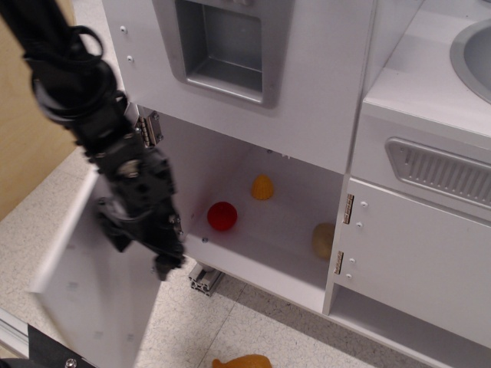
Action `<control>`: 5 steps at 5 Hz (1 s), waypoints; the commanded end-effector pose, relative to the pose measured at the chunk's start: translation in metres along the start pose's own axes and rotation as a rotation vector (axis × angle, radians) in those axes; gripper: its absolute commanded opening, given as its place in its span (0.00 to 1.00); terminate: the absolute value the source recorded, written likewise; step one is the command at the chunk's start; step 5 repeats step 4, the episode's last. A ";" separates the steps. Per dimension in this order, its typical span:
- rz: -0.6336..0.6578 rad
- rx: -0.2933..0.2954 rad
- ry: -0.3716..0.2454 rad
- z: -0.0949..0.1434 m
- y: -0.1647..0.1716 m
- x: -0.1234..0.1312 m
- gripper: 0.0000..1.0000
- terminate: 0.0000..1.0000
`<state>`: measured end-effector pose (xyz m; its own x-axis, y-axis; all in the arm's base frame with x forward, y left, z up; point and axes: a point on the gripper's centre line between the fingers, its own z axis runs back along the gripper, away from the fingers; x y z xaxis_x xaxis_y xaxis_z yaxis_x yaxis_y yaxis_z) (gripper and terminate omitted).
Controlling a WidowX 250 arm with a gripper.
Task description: Open low fridge
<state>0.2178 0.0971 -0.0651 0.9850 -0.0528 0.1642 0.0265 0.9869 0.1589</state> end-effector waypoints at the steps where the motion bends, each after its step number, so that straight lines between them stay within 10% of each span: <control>1: -0.030 0.092 -0.027 -0.001 0.057 -0.017 1.00 0.00; 3: -0.030 0.092 -0.027 -0.001 0.057 -0.017 1.00 0.00; 4: -0.030 0.092 -0.027 -0.001 0.057 -0.017 1.00 1.00; 5: -0.030 0.092 -0.027 -0.001 0.057 -0.017 1.00 1.00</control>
